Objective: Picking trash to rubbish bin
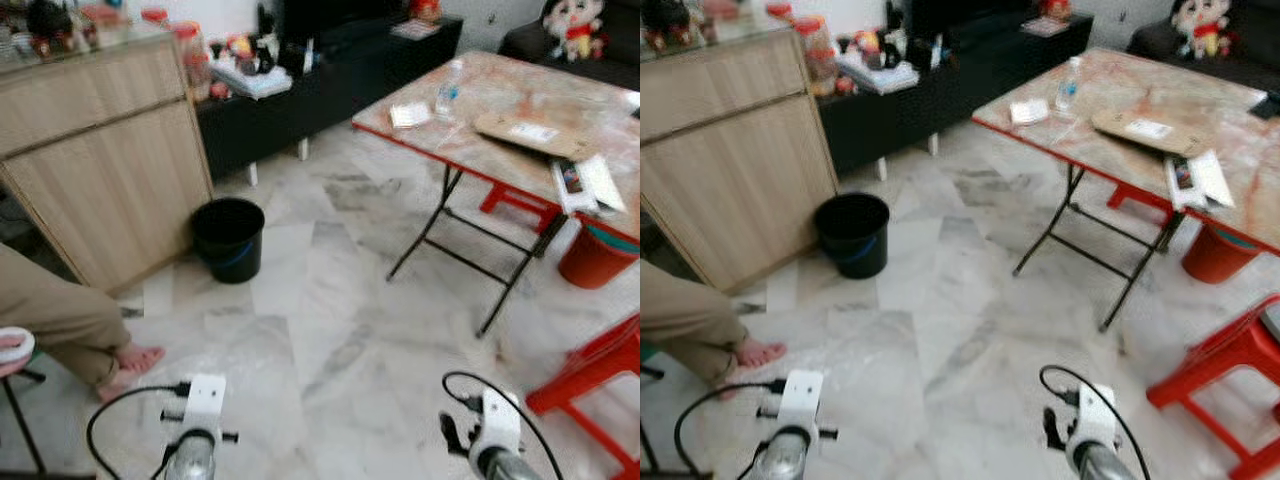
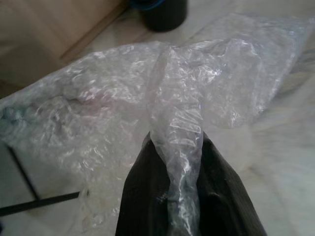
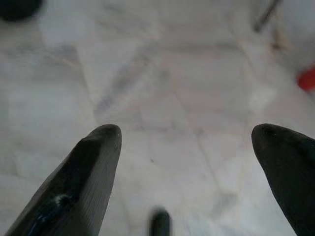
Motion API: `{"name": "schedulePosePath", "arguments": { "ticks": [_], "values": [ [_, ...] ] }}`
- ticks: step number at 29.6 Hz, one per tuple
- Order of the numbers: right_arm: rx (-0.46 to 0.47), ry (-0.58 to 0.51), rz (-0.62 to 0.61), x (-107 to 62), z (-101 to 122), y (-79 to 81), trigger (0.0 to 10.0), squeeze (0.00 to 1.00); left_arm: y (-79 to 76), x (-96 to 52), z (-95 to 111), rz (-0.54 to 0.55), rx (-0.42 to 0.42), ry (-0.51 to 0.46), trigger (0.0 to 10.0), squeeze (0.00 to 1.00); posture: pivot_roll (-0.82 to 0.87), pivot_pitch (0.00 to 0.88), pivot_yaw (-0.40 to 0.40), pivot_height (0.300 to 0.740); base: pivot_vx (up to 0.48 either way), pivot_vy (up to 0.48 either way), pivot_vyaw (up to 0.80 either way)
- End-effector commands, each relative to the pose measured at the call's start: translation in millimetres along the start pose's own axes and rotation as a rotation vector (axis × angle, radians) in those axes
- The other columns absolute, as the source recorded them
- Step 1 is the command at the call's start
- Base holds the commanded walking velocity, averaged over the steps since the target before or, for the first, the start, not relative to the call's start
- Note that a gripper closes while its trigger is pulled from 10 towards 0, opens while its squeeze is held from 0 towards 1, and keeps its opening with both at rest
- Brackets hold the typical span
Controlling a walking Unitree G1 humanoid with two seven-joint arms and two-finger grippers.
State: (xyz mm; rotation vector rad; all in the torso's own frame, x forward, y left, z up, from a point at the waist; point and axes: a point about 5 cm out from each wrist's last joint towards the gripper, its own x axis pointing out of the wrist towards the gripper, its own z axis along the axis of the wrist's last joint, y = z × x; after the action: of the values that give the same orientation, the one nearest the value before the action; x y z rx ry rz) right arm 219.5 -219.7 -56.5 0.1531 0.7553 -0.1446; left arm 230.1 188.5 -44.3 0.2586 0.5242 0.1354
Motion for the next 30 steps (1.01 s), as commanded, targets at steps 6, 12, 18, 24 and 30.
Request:
{"name": "schedulePosePath", "arguments": {
  "ticks": [6,12,18,24,30],
  "values": [
    [0.012,0.019,-0.040,-4.0,-7.0,-13.2,10.0,0.00,-6.8,1.3,7.1,-0.010,-0.006,-0.029,10.0,0.00,0.00,0.035,-0.055,0.740,0.399,0.000,0.00],
    [0.011,0.017,-0.039,-3.9,-6.7,-12.8,10.0,0.00,-6.5,1.5,7.6,-0.013,-0.002,-0.033,10.0,0.00,0.00,0.038,-0.053,0.740,0.398,0.000,0.00],
    [-0.007,0.016,-0.034,-3.9,-6.8,-12.2,10.0,0.00,-6.0,1.6,7.9,-0.010,-0.001,-0.034,10.0,0.00,0.01,0.039,-0.054,0.740,0.399,0.000,0.18],
    [-0.006,0.018,-0.030,-3.9,-7.8,-11.0,10.0,0.00,-4.9,2.0,8.6,-0.008,0.003,-0.039,10.0,0.00,0.01,0.032,-0.049,0.740,0.401,0.000,0.80],
    [0.004,0.032,-0.030,-4.5,-12.1,-9.2,10.0,0.00,-3.1,1.7,7.4,-0.009,0.011,-0.039,10.0,0.00,0.02,0.020,-0.042,0.740,0.399,0.000,0.45]
  ]
}}
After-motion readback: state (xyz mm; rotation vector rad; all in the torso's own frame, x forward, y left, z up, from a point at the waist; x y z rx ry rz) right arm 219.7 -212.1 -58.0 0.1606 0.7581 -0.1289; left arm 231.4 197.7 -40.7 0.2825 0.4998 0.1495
